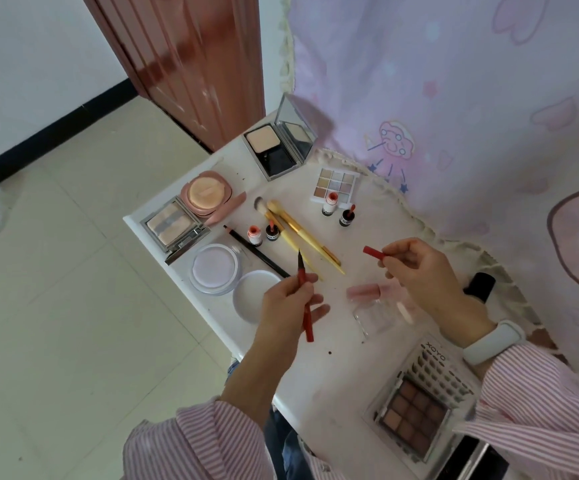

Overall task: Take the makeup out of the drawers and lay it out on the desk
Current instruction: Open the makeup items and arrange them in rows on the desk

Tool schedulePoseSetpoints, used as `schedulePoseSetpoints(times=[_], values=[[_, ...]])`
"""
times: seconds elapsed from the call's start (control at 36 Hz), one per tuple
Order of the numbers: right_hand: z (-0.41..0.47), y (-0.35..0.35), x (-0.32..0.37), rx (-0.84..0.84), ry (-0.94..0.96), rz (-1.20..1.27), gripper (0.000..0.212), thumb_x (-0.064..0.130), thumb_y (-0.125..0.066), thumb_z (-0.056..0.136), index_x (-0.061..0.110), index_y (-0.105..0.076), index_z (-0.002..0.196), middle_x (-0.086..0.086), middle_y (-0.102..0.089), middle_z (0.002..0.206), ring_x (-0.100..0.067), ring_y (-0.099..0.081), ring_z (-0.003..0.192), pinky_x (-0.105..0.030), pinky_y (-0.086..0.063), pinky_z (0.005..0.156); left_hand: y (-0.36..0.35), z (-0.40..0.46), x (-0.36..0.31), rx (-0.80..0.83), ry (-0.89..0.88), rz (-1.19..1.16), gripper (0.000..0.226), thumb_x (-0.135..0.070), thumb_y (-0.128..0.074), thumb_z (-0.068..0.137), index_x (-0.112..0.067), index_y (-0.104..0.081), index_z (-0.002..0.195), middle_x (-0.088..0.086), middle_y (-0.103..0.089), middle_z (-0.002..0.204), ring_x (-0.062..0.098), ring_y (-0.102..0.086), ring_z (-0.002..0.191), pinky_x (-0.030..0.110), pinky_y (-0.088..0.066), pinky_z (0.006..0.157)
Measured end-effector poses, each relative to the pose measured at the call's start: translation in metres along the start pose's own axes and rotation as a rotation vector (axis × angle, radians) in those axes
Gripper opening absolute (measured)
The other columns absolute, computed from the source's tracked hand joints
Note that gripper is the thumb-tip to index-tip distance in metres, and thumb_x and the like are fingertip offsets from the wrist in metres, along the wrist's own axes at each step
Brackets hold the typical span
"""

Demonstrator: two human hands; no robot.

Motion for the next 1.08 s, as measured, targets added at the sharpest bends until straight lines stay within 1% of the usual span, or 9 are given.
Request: schedulePoseSetpoints(times=[0.14,0.28,0.42,0.56,0.67,0.81,0.89,0.97,1.08], values=[[0.015,-0.004,-0.009,-0.087,-0.015,-0.089,0.014,0.009,-0.062,0.085,0.022,-0.058,0.083,0.003,-0.063,0.089,-0.013,-0.059,0.087,-0.015,-0.041,0.069,-0.021,0.012,-0.017,-0.117,-0.051,-0.008,0.012,-0.009,-0.058,0.09,-0.016,-0.067,0.087,0.004,-0.063,0.083,0.017,-0.059,0.082,0.035,-0.053,0.085],[0.03,-0.018,-0.013,-0.121,0.015,-0.326,0.009,0.014,-0.057,0.088,0.021,-0.061,0.092,0.002,-0.063,0.094,-0.016,-0.058,0.09,-0.031,-0.05,0.081,-0.03,0.03,-0.033,-0.228,-0.097,0.011,0.01,-0.017,-0.066,0.085,-0.018,-0.066,0.075,0.004,-0.066,0.078,0.014,-0.057,0.071,0.022,-0.046,0.062],[0.035,-0.025,-0.007,-0.127,0.114,-0.494,0.016,0.016,-0.053,0.092,0.014,-0.064,0.103,-0.003,-0.062,0.105,-0.017,-0.054,0.095,-0.024,-0.044,0.083,-0.027,0.046,-0.041,-0.312,-0.103,0.095,0.015,-0.018,-0.067,0.084,-0.014,-0.064,0.07,0.003,-0.065,0.069,0.011,-0.058,0.06,0.02,-0.049,0.057],[0.029,-0.03,0.001,-0.113,0.226,-0.431,0.016,0.02,-0.053,0.092,0.014,-0.064,0.102,0.009,-0.052,0.096,-0.009,-0.048,0.093,-0.011,-0.033,0.076,-0.023,0.054,-0.045,-0.342,-0.119,0.149,0.023,-0.019,-0.067,0.084,-0.016,-0.061,0.062,0.001,-0.063,0.064,0.01,-0.057,0.057,0.021,-0.051,0.059],[0.025,-0.043,0.001,-0.037,0.32,-0.532,0.019,0.023,-0.059,0.089,0.014,-0.064,0.106,0.005,-0.059,0.098,-0.005,-0.045,0.088,-0.004,-0.031,0.074,-0.025,0.054,-0.046,-0.321,-0.143,0.141,0.022,-0.019,-0.068,0.083,-0.017,-0.063,0.062,0.0,-0.063,0.063,0.009,-0.057,0.056,0.019,-0.047,0.056],[0.023,-0.045,0.006,-0.073,0.308,-0.56,0.023,0.023,-0.057,0.09,0.008,-0.065,0.107,-0.003,-0.064,0.098,-0.007,-0.045,0.085,-0.011,-0.035,0.075,-0.027,0.049,-0.05,-0.302,-0.193,0.181,0.021,-0.02,-0.065,0.086,-0.022,-0.062,0.066,-0.001,-0.063,0.065,0.01,-0.056,0.06,0.02,-0.046,0.058],[0.022,-0.041,0.011,-0.131,0.293,-0.602,0.024,0.023,-0.056,0.091,0.007,-0.065,0.105,-0.005,-0.064,0.1,-0.013,-0.049,0.089,-0.019,-0.04,0.078,-0.025,0.04,-0.054,-0.288,-0.285,0.294,0.015,-0.027,-0.058,0.09,-0.018,-0.069,0.096,-0.001,-0.069,0.091,0.011,-0.061,0.08,0.027,-0.052,0.076],[0.02,-0.041,0.015,-0.201,0.308,-0.686,0.025,0.024,-0.057,0.09,0.005,-0.067,0.102,-0.008,-0.063,0.1,-0.018,-0.051,0.09,-0.023,-0.041,0.076,-0.021,0.021,-0.056,-0.311,-0.494,0.548,0.029,-0.026,-0.051,0.093,-0.016,-0.06,0.119,-0.008,-0.063,0.109,0.004,-0.057,0.09,0.023,-0.049,0.078],[0.02,-0.049,0.016,-0.184,0.326,-0.776,0.028,0.026,-0.053,0.091,0.006,-0.068,0.103,-0.009,-0.064,0.097,-0.021,-0.051,0.087,-0.025,-0.036,0.073,-0.021,-0.004,-0.041,-0.331,-0.782,0.859,0.024,-0.012,-0.058,0.088,-0.013,-0.062,0.112,0.0,-0.064,0.11,0.016,-0.06,0.096,0.032,-0.051,0.08]])
Point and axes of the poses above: each hand's wrist, its own z-axis towards the middle knuckle, its own y-axis out of the back of the hand, x = y × z, the point moved 8 cm from there along z, towards the middle knuckle
